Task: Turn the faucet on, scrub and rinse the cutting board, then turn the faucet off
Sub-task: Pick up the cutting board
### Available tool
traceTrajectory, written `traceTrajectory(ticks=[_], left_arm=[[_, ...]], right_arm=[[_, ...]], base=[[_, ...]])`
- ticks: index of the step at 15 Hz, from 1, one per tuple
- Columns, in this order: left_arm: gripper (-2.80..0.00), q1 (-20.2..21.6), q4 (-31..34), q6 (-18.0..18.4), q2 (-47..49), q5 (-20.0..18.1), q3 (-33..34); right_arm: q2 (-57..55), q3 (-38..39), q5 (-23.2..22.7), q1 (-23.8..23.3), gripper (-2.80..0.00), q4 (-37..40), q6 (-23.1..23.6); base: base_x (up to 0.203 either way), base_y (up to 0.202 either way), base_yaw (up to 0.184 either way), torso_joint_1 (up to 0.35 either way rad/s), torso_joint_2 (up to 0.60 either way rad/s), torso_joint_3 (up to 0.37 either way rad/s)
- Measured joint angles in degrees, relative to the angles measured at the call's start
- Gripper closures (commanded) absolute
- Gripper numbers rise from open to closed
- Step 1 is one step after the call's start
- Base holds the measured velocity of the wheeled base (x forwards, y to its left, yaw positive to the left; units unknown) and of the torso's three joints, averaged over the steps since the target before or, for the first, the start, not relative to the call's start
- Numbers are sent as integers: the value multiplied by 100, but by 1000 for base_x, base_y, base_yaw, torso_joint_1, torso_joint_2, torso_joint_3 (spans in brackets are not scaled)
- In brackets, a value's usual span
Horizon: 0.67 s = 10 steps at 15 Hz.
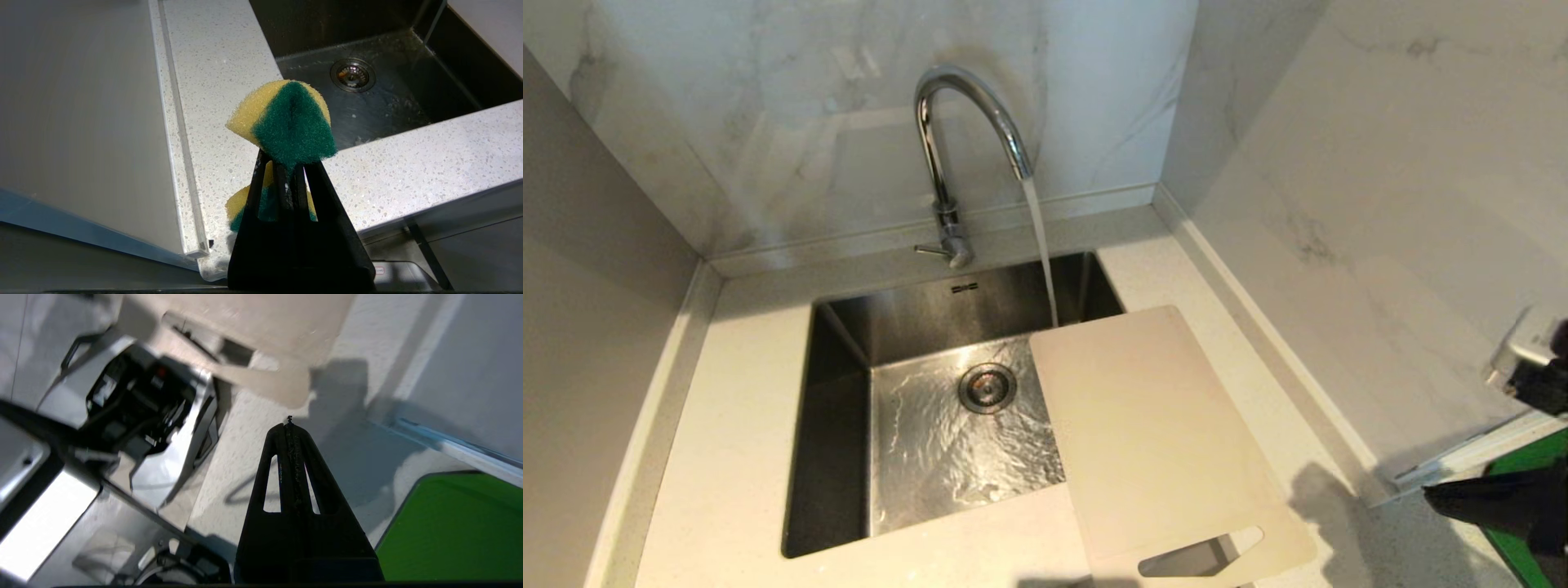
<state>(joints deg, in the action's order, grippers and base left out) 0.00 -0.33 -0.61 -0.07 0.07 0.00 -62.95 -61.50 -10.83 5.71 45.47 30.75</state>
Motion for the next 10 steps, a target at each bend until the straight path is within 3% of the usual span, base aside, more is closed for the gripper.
traceTrajectory(ticks=[1,2,6,10], left_arm=[[0,0,0,-1,0,0,0],[0,0,1,1,0,2,0],[0,0,2,3,0,0,0],[0,0,2,2,0,0,0]], right_arm=[[-52,7,50,211,-164,148,77],[-120,17,145,418,-280,261,121],[-468,119,867,976,-280,305,595],[-632,329,978,1046,-280,-20,1575]], base=[[0,0,0,0,0,0],[0,0,0,0,0,0],[0,0,0,0,0,0],[0,0,0,0,0,0]])
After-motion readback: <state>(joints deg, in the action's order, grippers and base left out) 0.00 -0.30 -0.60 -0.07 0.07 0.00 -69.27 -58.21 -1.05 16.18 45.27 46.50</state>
